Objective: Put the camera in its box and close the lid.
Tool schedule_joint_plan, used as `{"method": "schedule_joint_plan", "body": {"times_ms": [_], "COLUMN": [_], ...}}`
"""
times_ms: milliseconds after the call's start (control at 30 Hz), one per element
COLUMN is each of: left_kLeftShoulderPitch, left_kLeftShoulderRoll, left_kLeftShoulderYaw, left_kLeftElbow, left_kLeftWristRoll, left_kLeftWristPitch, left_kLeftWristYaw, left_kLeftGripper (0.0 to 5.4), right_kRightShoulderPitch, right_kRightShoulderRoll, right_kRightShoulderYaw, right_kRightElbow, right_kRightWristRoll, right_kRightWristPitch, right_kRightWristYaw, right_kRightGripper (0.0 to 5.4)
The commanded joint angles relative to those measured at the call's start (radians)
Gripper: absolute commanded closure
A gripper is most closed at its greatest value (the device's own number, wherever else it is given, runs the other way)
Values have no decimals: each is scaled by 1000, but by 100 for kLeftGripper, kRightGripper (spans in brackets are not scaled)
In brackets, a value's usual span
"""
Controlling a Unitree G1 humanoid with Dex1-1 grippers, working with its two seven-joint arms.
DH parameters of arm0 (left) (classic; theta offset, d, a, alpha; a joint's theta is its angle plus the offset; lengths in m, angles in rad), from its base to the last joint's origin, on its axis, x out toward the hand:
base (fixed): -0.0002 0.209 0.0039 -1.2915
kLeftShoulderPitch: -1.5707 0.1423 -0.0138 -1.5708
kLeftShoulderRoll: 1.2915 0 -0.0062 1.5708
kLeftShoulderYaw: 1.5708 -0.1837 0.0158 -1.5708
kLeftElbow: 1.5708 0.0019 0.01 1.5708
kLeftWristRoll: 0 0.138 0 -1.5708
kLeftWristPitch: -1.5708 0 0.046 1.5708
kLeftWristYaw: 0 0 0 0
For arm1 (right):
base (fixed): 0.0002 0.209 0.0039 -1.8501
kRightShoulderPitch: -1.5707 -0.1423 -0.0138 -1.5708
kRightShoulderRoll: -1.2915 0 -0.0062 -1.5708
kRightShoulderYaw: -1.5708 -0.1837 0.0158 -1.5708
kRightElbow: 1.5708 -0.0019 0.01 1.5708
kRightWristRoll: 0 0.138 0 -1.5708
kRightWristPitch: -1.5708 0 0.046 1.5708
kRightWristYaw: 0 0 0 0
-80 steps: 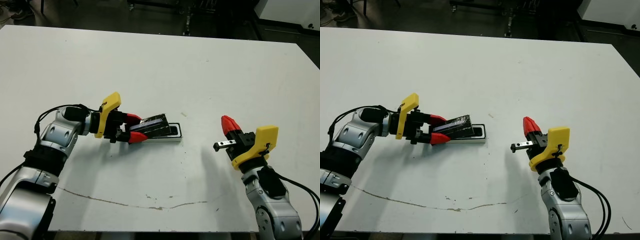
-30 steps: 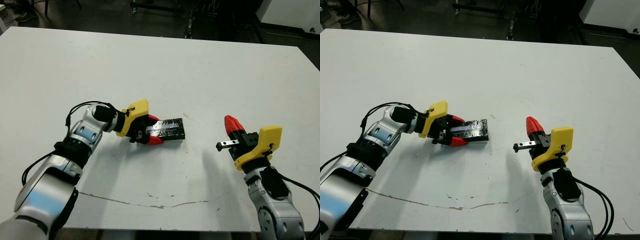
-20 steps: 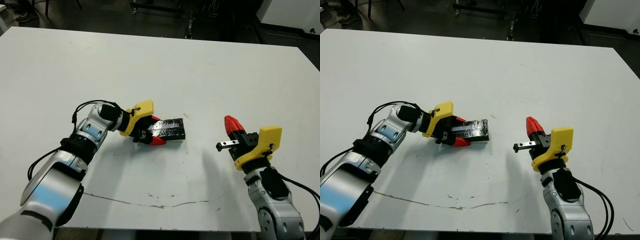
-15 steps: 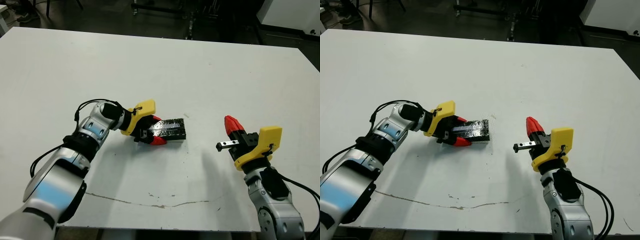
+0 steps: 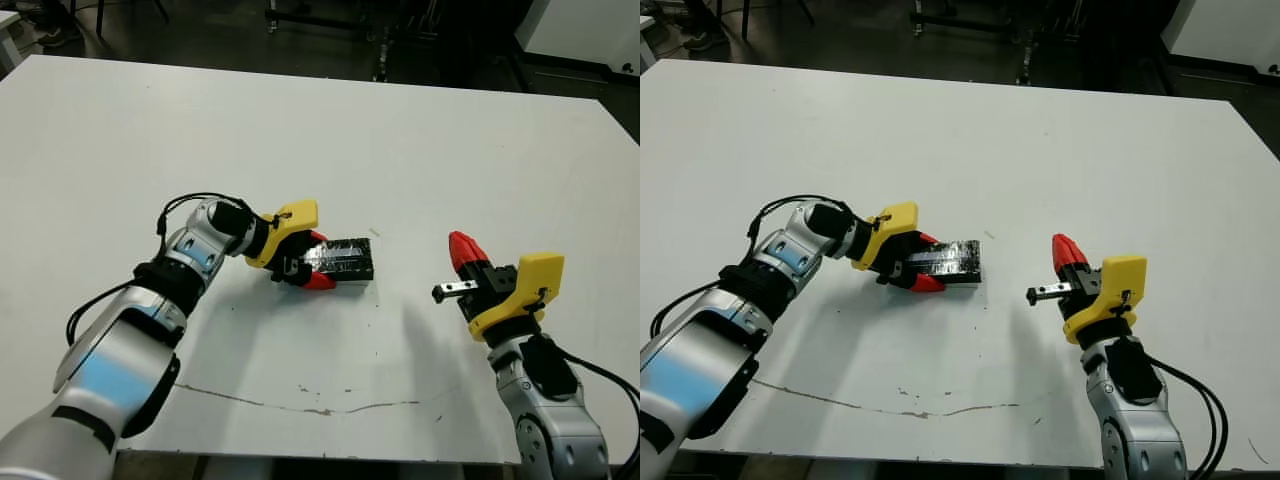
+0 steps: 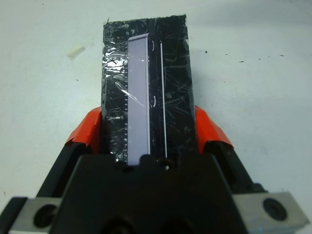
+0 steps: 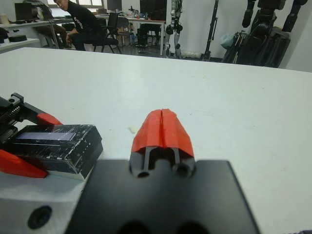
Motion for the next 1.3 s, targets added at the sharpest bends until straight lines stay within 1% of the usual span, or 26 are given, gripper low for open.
{"method": "schedule_joint_plan", "body": {"times_ms": [33,133,233,300,367,500,600,867,967,1133,1300], "left_kLeftShoulderPitch": [66,83,94,98,103,113,120,116,126,135,157], "left_kLeftShoulderRoll": [-121,-119,-121,-125,-132,-135,-136,-139,-111,-67,30], "left_kLeftShoulderYaw": [-75,-71,-62,-52,-37,-33,-33,-11,-10,25,47], "left_kLeftElbow": [46,46,53,60,69,63,60,81,57,23,-29], "left_kLeftWristRoll": [85,102,110,100,84,88,89,70,85,45,27], "left_kLeftWristPitch": [19,-53,-92,-90,-63,-58,-77,-68,-137,-102,-112], "left_kLeftWristYaw": [39,90,119,123,125,135,136,109,129,58,-32], "left_kLeftGripper": [186,147,110,82,57,5,2,2,2,2,2], "right_kRightShoulderPitch": [7,7,6,4,4,6,9,12,14,13,13], "right_kRightShoulderRoll": [-12,-13,-15,-14,-15,-16,-16,-11,-12,-10,-10], "right_kRightShoulderYaw": [-8,-8,-9,-10,-10,-10,-9,-9,-7,-8,-4], "right_kRightElbow": [7,4,6,6,4,-2,1,-6,-3,1,1], "right_kRightWristRoll": [-1,-2,-1,1,1,1,-3,-1,-6,0,-3], "right_kRightWristPitch": [0,4,2,4,7,15,7,17,11,7,4], "right_kRightWristYaw": [0,-1,2,2,2,0,1,-8,-8,-5,-4], "right_kRightGripper": [540,540,540,540,540,540,540,540,540,540,540]}}
